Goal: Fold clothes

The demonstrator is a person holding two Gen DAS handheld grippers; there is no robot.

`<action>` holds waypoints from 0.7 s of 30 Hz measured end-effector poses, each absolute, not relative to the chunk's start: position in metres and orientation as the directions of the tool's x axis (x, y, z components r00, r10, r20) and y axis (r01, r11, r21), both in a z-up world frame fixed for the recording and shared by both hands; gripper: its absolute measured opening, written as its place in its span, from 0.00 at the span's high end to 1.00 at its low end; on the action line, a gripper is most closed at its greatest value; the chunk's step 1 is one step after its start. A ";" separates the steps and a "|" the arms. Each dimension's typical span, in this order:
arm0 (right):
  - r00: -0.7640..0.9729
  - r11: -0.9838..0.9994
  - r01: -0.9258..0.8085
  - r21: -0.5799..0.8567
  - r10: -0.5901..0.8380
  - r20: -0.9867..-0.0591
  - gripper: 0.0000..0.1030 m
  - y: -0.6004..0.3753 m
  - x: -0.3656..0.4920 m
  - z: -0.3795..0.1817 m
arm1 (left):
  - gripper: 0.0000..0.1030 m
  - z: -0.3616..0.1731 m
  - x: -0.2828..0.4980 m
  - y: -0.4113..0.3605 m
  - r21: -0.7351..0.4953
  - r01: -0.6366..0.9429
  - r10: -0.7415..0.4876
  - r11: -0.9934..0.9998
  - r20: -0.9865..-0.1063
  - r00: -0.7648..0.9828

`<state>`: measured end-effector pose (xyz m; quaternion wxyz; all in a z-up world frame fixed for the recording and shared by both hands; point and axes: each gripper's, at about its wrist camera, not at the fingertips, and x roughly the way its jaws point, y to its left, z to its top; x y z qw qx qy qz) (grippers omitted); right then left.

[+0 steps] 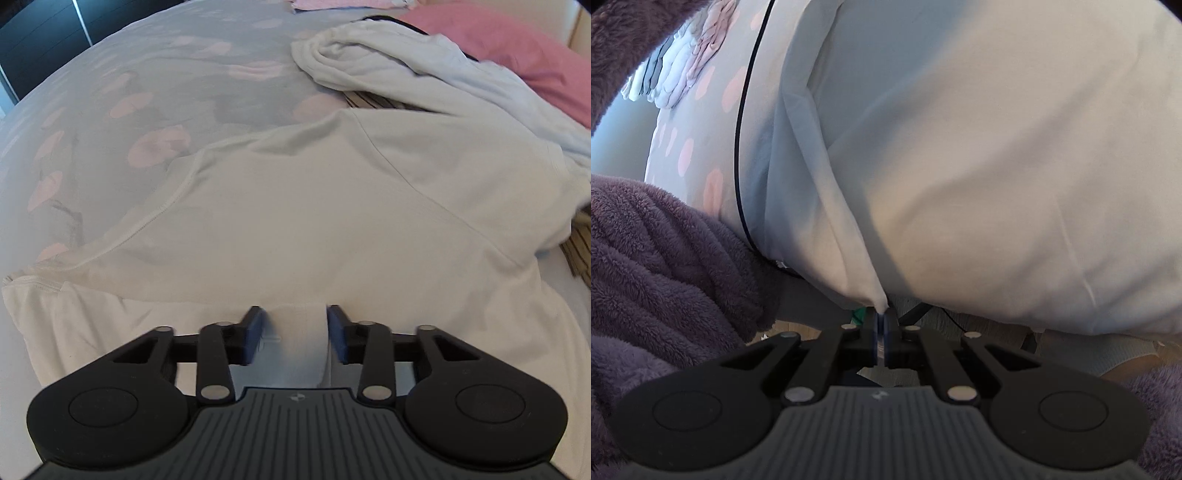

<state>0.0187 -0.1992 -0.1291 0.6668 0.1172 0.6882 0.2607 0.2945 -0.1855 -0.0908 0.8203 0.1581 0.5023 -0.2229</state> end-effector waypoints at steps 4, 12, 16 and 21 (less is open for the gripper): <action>-0.061 0.833 -0.194 0.518 0.517 -0.854 0.97 -0.203 0.015 -0.125 | 0.94 -0.074 0.307 -0.162 -0.061 0.459 -0.263 0.886 -0.883 0.389; -0.076 0.757 -0.292 0.585 0.591 -0.803 0.97 -0.189 0.000 -0.109 | 0.95 0.007 0.326 -0.096 -0.205 0.302 -0.338 0.931 -0.797 0.500; -0.081 0.740 -0.321 0.591 0.600 -0.796 0.97 -0.184 -0.010 -0.101 | 0.95 0.038 0.332 -0.073 -0.268 0.239 -0.358 0.933 -0.758 0.545; -0.078 0.774 -0.267 0.574 0.576 -0.814 0.97 -0.193 -0.013 -0.105 | 0.95 0.046 0.334 -0.078 -0.267 0.235 -0.355 0.935 -0.738 0.574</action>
